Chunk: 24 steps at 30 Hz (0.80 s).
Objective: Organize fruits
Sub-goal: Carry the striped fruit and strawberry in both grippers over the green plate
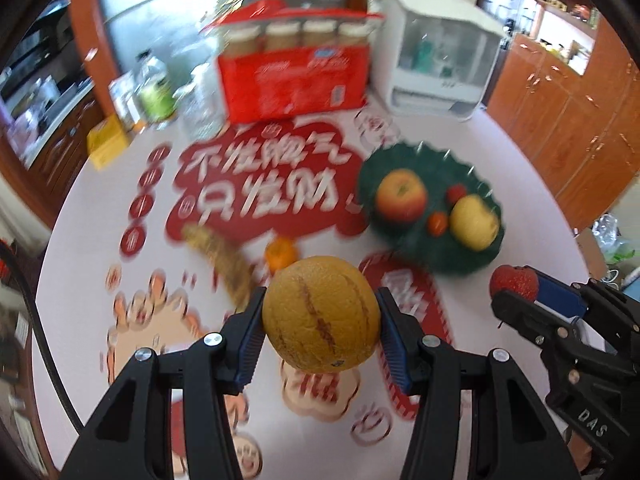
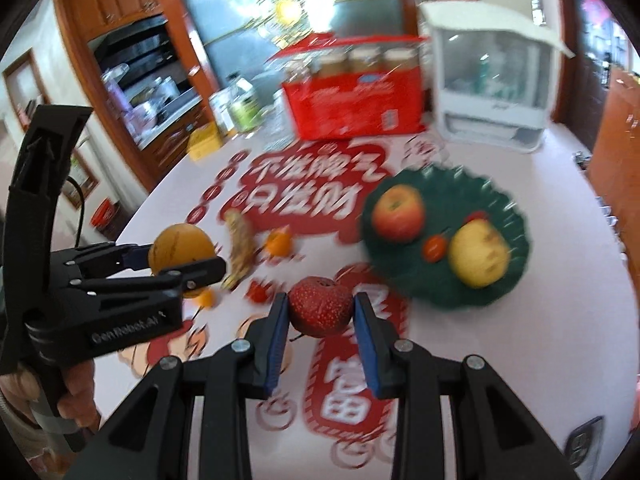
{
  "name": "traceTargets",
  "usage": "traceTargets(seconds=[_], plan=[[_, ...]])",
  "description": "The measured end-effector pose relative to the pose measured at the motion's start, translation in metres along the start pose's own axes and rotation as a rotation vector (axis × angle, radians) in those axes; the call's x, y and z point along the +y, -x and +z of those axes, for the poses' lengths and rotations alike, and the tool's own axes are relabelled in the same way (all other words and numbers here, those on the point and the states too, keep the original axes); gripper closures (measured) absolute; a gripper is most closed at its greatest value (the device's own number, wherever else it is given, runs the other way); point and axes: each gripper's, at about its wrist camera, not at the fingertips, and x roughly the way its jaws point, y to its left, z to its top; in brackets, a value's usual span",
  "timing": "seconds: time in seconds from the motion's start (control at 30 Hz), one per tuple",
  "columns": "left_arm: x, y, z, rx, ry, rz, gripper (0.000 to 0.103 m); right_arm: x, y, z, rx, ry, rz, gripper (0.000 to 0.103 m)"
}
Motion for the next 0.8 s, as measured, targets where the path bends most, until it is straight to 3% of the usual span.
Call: traceTargets(seconds=[0.2,0.4,0.6,0.8], plan=[[-0.024,-0.004,0.073,-0.065,-0.071,-0.024,0.052,-0.045,0.007,0.058,-0.061,-0.035,-0.119,0.070],[-0.052,-0.034,0.130,-0.091,-0.134,-0.036,0.052,-0.086,-0.013,0.102,-0.074,-0.098,-0.181,0.070],[-0.072,-0.094,0.162,-0.033,-0.136,-0.084,0.052,-0.112,-0.058,0.110,-0.006,-0.143,-0.214,0.070],[-0.088,-0.159,0.160,0.080,-0.132,-0.098,0.052,-0.125,-0.104,0.090,0.086,-0.178,-0.229,0.070]])
